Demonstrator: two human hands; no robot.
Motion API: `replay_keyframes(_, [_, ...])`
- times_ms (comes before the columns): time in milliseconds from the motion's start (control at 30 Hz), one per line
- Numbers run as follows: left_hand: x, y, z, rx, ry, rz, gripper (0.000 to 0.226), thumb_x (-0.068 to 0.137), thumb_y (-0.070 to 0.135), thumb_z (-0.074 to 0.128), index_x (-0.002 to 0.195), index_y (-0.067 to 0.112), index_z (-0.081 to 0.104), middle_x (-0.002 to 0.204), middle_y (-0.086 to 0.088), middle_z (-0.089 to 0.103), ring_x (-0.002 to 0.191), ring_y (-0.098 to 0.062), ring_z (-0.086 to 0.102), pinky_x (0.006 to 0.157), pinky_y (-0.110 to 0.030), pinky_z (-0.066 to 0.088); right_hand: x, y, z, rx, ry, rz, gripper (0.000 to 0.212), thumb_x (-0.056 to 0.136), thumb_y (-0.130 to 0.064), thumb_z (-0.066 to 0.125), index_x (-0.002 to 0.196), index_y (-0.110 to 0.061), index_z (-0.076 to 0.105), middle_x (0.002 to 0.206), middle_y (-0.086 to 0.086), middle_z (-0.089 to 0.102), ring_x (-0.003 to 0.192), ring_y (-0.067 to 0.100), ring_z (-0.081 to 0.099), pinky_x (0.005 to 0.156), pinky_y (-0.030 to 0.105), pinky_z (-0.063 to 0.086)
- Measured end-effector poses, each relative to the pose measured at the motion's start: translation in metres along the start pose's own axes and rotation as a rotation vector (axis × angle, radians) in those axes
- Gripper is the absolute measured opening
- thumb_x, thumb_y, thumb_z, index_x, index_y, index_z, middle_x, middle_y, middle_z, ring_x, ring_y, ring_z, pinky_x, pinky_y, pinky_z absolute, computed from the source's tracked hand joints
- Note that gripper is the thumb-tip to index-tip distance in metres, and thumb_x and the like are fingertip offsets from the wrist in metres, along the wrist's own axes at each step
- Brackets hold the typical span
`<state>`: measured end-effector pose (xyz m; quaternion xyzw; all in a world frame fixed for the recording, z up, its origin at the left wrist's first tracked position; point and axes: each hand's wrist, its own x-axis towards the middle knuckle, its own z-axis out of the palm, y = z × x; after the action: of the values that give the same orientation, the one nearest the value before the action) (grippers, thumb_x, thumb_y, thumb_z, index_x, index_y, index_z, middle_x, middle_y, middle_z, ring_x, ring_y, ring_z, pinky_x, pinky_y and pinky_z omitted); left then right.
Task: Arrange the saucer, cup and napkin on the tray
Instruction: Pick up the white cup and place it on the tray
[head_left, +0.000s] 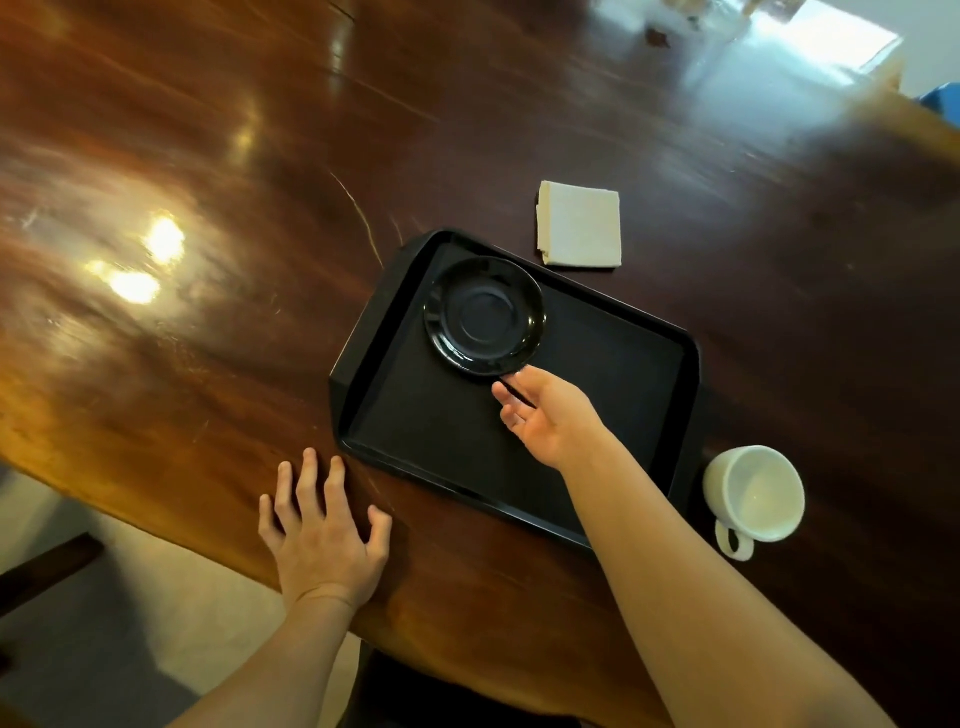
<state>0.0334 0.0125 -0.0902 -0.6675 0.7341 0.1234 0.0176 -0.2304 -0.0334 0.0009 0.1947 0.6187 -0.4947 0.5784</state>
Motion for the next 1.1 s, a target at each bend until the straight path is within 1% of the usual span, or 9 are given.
replay_keyframes(100, [-0.001, 0.000, -0.001, -0.004, -0.002, -0.007, 0.068, 0.086, 0.054, 0.043, 0.143, 0.017, 0.050, 0.158, -0.014, 0.039, 0.149, -0.039, 0.027, 0.120, -0.058, 0.013, -0.007, -0.001, -0.014, -0.157, -0.065, -0.027, 0.044, 0.100, 0.003, 0.047, 0.143, -0.010, 0.049, 0.126, 0.010, 0.065, 0.098, 0.027, 0.073, 0.069, 0.032, 0.058])
replay_keyframes(300, [0.000, 0.002, -0.004, -0.005, -0.019, -0.015, 0.069, 0.087, 0.055, 0.041, 0.144, 0.018, 0.048, 0.160, -0.014, 0.037, 0.150, -0.038, 0.025, 0.121, -0.059, 0.013, -0.033, -0.005, -0.080, -0.353, 0.061, -0.090, 0.029, 0.101, -0.006, 0.053, 0.129, -0.010, 0.061, 0.114, 0.007, 0.071, 0.094, 0.023, 0.072, 0.071, 0.033, 0.056])
replay_keyframes(533, [-0.003, 0.003, -0.007, -0.010, -0.032, -0.021, 0.070, 0.087, 0.056, 0.039, 0.145, 0.018, 0.045, 0.160, -0.015, 0.035, 0.151, -0.039, 0.022, 0.121, -0.059, 0.010, -0.061, -0.014, -0.156, -0.340, 0.501, -0.355, 0.016, 0.101, -0.018, 0.056, 0.110, -0.014, 0.068, 0.097, 0.006, 0.070, 0.072, 0.015, 0.064, 0.058, 0.026, 0.050])
replay_keyframes(600, [-0.003, 0.003, -0.008, -0.015, -0.030, -0.021, 0.071, 0.087, 0.057, 0.039, 0.146, 0.018, 0.044, 0.161, -0.015, 0.034, 0.151, -0.039, 0.021, 0.121, -0.059, 0.010, -0.065, -0.018, -0.172, -0.365, 0.661, -0.456, 0.018, 0.100, -0.018, 0.056, 0.113, -0.013, 0.067, 0.099, 0.002, 0.067, 0.080, 0.014, 0.063, 0.067, 0.028, 0.052])
replay_keyframes(700, [-0.004, 0.003, -0.010, -0.028, -0.036, -0.018, 0.070, 0.086, 0.055, 0.041, 0.145, 0.017, 0.043, 0.161, -0.016, 0.034, 0.152, -0.039, 0.020, 0.121, -0.059, 0.010, -0.065, -0.023, -0.195, -0.432, 0.990, -0.562, 0.030, 0.095, -0.018, 0.059, 0.125, -0.015, 0.060, 0.120, 0.004, 0.059, 0.106, 0.019, 0.060, 0.089, 0.036, 0.054])
replay_keyframes(767, [-0.005, 0.004, -0.012, -0.035, -0.038, -0.018, 0.070, 0.086, 0.054, 0.040, 0.146, 0.017, 0.043, 0.161, -0.016, 0.033, 0.152, -0.038, 0.019, 0.121, -0.059, 0.010, -0.060, -0.024, -0.210, -0.392, 1.101, -0.543, 0.044, 0.092, -0.020, 0.063, 0.134, -0.013, 0.053, 0.134, 0.010, 0.051, 0.114, 0.025, 0.059, 0.096, 0.041, 0.054])
replay_keyframes(867, [-0.005, 0.003, -0.011, -0.030, -0.036, -0.014, 0.070, 0.086, 0.054, 0.041, 0.145, 0.017, 0.042, 0.161, -0.015, 0.033, 0.152, -0.038, 0.020, 0.121, -0.059, 0.010, -0.055, -0.015, -0.222, -0.380, 1.068, -0.310, 0.054, 0.093, -0.027, 0.064, 0.142, -0.012, 0.046, 0.144, 0.015, 0.045, 0.118, 0.032, 0.057, 0.093, 0.044, 0.054])
replay_keyframes(1000, [-0.004, 0.003, -0.009, -0.033, -0.039, -0.009, 0.070, 0.086, 0.054, 0.041, 0.145, 0.017, 0.043, 0.160, -0.015, 0.033, 0.151, -0.038, 0.020, 0.120, -0.060, 0.010, -0.054, -0.003, -0.228, -0.190, 0.806, -0.162, 0.043, 0.098, -0.020, 0.060, 0.139, -0.016, 0.048, 0.133, 0.013, 0.058, 0.113, 0.029, 0.061, 0.081, 0.042, 0.055])
replay_keyframes(1100, [-0.004, 0.002, -0.008, -0.040, -0.028, -0.005, 0.071, 0.085, 0.055, 0.042, 0.145, 0.017, 0.043, 0.160, -0.016, 0.034, 0.151, -0.039, 0.020, 0.120, -0.060, 0.011, -0.058, -0.002, -0.229, 0.012, 0.681, -0.089, 0.040, 0.099, -0.014, 0.057, 0.138, -0.009, 0.048, 0.125, 0.016, 0.063, 0.109, 0.027, 0.064, 0.082, 0.039, 0.053])
